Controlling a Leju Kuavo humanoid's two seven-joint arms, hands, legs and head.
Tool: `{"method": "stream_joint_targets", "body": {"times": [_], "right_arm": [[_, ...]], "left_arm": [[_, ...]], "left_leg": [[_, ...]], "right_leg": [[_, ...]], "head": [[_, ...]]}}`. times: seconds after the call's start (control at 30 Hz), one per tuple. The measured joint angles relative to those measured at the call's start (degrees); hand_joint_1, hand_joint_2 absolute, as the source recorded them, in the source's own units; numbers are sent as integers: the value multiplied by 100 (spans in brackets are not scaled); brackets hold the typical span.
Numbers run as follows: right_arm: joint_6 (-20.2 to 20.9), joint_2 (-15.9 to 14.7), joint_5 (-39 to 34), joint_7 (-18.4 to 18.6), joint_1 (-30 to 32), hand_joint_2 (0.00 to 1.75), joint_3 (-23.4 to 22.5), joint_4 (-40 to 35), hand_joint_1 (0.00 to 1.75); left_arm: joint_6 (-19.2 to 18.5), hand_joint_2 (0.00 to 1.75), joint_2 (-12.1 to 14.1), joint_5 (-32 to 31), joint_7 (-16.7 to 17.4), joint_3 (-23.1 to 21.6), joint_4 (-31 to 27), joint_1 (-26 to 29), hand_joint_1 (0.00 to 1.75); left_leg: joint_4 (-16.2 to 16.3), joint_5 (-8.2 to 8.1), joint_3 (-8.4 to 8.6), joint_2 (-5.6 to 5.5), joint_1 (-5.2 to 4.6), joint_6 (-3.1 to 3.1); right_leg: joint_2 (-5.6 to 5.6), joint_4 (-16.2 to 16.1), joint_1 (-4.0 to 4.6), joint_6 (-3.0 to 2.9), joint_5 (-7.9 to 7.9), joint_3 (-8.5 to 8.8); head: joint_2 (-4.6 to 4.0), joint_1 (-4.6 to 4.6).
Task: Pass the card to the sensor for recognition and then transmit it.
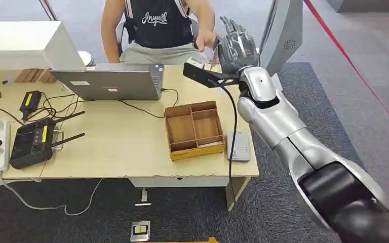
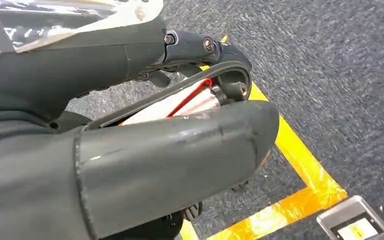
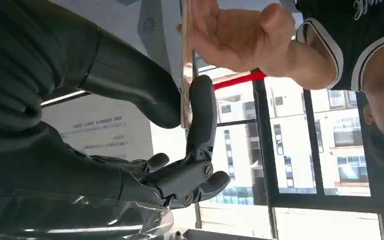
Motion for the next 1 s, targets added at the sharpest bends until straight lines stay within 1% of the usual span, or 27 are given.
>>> {"method": "stream_joint_targets", "body": {"times": [0.13, 0.3, 0.5, 0.6, 0.63, 0.77, 0.8, 0.87, 0.9, 1.0], "right_arm": [[7, 191, 112, 77, -421, 175, 85, 644, 175], [-43, 339, 199, 249, -631, 175, 182, 1151, 175], [-46, 346, 201, 254, -642, 175, 186, 1173, 175], [-46, 451, 239, 374, -758, 175, 260, 1494, 175], [-39, 560, 256, 470, -830, 175, 335, 1795, 175], [-26, 608, 267, 520, -840, 175, 378, 1908, 175], [-24, 614, 273, 544, -839, 175, 385, 1926, 0], [-19, 623, 287, 575, -838, 175, 404, 1970, 0], [-19, 623, 287, 610, -837, 0, 415, 1994, 0], [-54, 619, 284, 660, -834, 0, 433, 2025, 0]], "left_arm": [[0, 0, 0, -11, 11, -40, 7, -35, 0], [0, 0, 0, -20, 53, -63, 7, -49, 0], [0, 0, 0, -20, 53, -63, 7, -50, 0], [0, 0, 0, -26, 96, -94, 7, -56, 0], [0, 0, 0, -20, 155, -103, 7, -55, 0], [0, 0, -2, -15, 173, -103, 7, -47, 0], [0, 0, -2, -15, 188, -103, 7, -44, 0], [0, 0, -2, -15, 205, -103, 7, -30, 0], [0, 0, -2, -15, 223, -103, 7, -24, 0], [0, 0, -2, -7, 229, -103, 7, -8, 0]], "left_leg": [[0, 0, 1, 0, 0, 0], [0, 0, 0, 1, 0, 0], [0, 0, 0, 1, 0, 0], [0, 0, -1, 0, 0, 0], [1, 0, 0, 2, 0, 0], [1, 0, 1, 1, 0, 0], [1, 0, 1, 1, 0, 0], [1, 0, 2, 2, 0, 0], [1, 0, 2, 2, 0, 0], [1, 0, 3, 3, 0, 0]], "right_leg": [[0, -1, 0, 0, 0, -1], [0, -1, 0, 0, 0, -3], [0, -1, 0, 0, 0, -3], [0, -1, 0, 0, 0, -3], [0, -1, 0, 0, 0, -3], [0, 0, 0, 0, 0, -3], [0, -1, 0, 0, 0, -3], [0, -1, 0, 0, 0, -3], [0, -1, 0, 0, 0, -3], [0, -1, 0, 0, 0, -4]], "head": [[0, 2], [0, 0], [-2, 0], [0, 0], [0, 0], [0, 0], [0, 2], [0, 2], [0, 2], [0, 2]]}}
